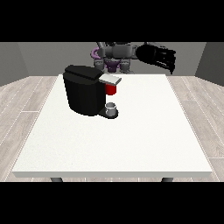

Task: Insert the coffee pod into the coffee machine and close the lid

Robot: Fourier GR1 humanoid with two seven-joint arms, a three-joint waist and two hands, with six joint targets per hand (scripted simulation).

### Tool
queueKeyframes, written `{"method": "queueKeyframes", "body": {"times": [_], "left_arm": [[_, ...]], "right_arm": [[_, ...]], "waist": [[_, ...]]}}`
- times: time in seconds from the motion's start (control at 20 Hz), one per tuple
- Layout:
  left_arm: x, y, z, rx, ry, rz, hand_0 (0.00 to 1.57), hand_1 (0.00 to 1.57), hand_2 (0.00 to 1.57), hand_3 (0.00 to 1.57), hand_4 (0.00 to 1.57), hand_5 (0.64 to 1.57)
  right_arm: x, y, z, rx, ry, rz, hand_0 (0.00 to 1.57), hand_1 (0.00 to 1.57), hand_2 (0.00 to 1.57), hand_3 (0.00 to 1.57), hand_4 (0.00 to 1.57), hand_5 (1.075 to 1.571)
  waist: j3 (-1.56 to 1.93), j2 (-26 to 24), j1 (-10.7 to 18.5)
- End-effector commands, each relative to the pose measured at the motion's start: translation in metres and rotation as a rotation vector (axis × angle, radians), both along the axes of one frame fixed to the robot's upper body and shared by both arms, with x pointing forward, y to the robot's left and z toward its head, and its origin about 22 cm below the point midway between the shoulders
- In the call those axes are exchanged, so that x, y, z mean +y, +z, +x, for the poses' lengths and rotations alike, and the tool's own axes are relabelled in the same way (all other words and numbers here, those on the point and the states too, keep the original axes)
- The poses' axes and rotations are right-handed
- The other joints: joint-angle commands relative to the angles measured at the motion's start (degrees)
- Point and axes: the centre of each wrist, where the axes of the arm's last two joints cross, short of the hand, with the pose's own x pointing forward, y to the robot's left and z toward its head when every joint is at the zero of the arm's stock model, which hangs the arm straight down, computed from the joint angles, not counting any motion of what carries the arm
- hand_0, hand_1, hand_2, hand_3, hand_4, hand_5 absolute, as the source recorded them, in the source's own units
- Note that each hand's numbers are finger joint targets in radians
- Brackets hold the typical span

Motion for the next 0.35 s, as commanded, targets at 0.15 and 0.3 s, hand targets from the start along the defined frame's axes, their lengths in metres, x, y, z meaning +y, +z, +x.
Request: {"method": "queueKeyframes", "body": {"times": [0.15, 0.3], "left_arm": [[0.038, -0.039, -0.016, 0.142, 0.079, -0.016, 0.00, 0.00, 0.00, 0.00, 0.25, 1.571], [0.048, -0.060, -0.026, 0.171, 0.140, -0.040, 0.00, 0.00, 0.00, 0.00, 0.27, 1.571]], "right_arm": [[0.045, -0.072, -0.011, 0.042, 0.186, 0.030, 0.00, 0.00, 0.00, 0.00, 0.18, 1.571], [0.072, -0.105, -0.022, 0.049, 0.260, 0.036, 0.00, 0.00, 0.00, 0.00, 0.26, 1.571]], "waist": [[-0.01, -8.84, -6.97], [-0.02, -9.72, -10.01]]}}
